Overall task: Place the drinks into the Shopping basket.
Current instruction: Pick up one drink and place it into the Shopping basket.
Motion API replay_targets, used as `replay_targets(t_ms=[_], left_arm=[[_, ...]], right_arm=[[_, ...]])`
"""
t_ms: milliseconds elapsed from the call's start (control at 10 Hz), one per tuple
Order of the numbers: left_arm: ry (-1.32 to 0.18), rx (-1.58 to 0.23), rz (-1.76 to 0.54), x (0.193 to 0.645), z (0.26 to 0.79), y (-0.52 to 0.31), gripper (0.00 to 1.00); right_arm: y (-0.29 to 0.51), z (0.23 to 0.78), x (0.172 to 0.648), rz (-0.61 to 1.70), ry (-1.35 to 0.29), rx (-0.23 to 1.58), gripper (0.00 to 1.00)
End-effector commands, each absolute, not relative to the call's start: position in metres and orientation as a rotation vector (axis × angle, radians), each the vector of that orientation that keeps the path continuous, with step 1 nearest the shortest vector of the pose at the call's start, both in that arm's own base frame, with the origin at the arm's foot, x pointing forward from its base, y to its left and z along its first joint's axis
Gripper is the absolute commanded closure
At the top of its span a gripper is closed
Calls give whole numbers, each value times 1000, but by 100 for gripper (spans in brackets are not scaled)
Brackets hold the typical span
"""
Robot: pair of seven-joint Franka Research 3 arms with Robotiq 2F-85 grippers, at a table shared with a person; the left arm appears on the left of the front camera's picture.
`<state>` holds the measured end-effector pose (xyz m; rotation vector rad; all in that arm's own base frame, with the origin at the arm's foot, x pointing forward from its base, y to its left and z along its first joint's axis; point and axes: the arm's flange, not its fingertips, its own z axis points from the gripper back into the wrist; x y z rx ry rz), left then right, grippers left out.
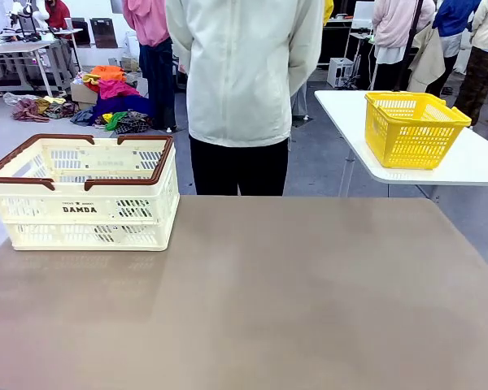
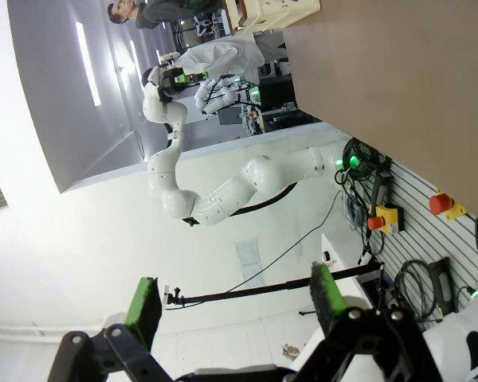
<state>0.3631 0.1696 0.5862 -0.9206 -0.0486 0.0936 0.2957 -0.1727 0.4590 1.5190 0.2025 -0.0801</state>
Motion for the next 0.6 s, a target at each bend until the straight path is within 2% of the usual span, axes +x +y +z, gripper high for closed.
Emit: replay_targets(t_ms=[0,100,200,500], left_arm=[[-42,-1068,119,358,561,178,0],[-29,-1088,125,366,550,174,0],[-42,-993,124,354,568,187,0],[-42,-993,124,354,568,187,0]], right_arm=[[-174,465,295,-87,222,1503,0],[-174,465,295,-87,222,1503,0],[-174,465,295,-87,222,1503,0],[-174,465,295,-87,222,1503,0]])
